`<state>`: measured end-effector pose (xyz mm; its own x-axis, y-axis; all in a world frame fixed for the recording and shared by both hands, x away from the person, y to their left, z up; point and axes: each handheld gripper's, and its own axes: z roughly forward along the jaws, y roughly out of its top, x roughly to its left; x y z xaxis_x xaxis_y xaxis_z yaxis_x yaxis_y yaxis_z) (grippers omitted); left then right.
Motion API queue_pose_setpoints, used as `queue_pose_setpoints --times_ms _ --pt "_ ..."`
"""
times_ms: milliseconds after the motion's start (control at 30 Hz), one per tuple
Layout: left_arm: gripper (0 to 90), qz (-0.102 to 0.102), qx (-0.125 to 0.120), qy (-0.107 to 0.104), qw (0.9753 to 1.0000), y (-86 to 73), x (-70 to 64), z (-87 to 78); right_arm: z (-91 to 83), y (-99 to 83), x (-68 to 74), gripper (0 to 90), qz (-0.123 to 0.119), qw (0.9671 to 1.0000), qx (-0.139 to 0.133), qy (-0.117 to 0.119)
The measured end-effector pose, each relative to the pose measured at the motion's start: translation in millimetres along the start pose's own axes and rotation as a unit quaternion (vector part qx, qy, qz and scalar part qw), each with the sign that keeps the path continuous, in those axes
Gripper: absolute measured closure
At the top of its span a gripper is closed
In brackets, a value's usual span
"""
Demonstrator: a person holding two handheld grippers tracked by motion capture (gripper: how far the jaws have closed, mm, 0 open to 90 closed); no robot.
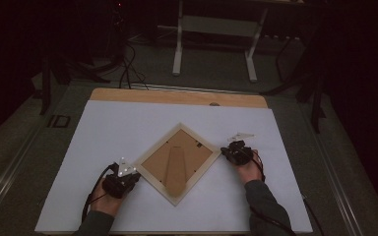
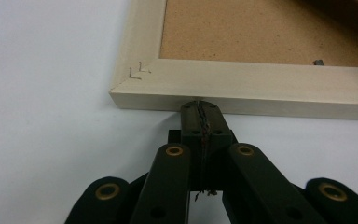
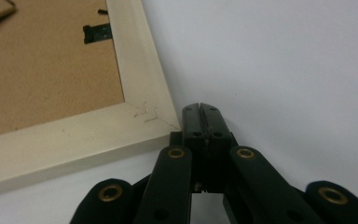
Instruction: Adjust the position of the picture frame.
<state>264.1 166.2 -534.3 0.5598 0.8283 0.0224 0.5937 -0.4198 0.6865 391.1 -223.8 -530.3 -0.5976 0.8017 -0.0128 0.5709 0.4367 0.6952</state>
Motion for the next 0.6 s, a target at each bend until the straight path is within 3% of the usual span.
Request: queue_pose_setpoints --times_ms 367,600 --pt "90.0 -0.031 -0.007 -0.003 0.9995 4.3 10.9 6.0 -4.0 -2.7 2.6 90.0 -0.016 0.9998 0.007 0.012" --pt "90.0 -0.038 -0.009 0.002 0.9992 8.6 14.4 10.8 -6.3 -4.9 4.4 90.0 -0.023 0.9995 0.007 0.02"
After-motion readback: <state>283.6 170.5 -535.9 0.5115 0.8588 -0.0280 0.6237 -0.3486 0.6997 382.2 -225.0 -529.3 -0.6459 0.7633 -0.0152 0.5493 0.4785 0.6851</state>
